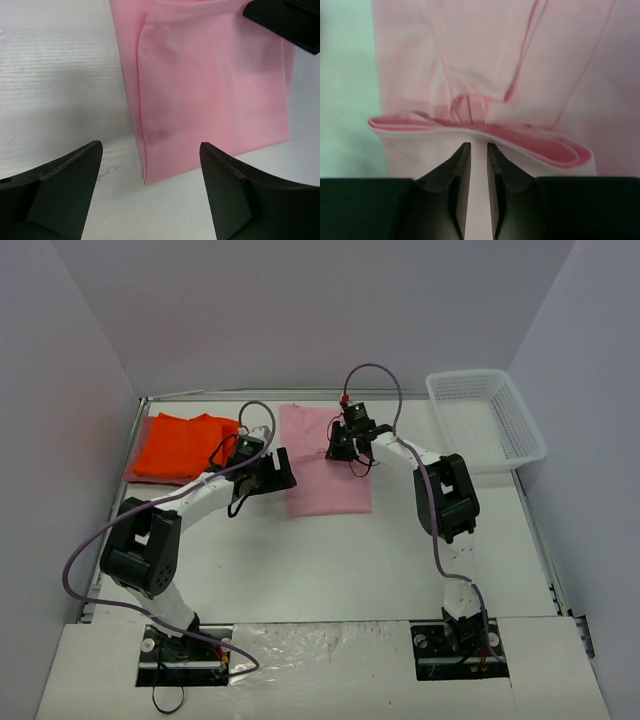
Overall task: Fold and stack the t-shirts
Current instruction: Fold the folded rectangular tshirt in 1/3 of the way
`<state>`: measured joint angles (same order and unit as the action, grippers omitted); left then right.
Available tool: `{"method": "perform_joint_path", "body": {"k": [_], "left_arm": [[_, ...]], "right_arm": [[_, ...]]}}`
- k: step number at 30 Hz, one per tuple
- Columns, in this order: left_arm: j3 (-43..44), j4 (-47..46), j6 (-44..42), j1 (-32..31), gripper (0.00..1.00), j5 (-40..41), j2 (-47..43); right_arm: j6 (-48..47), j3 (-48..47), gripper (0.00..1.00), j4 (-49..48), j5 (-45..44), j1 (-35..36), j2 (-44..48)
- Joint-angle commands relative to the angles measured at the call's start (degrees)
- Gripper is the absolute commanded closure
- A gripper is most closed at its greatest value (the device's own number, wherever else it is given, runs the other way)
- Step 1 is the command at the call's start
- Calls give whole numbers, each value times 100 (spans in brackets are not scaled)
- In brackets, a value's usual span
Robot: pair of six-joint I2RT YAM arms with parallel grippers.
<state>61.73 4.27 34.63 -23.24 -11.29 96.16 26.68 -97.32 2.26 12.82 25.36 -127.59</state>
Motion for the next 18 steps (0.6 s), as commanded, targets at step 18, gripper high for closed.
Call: {"method": "perform_joint_path", "body": {"k": [18], "left_arm": [[-1954, -1182, 685, -198, 23, -488, -1109]], "right_arm": [[83, 3886, 56, -129, -825, -49, 3521]]}}
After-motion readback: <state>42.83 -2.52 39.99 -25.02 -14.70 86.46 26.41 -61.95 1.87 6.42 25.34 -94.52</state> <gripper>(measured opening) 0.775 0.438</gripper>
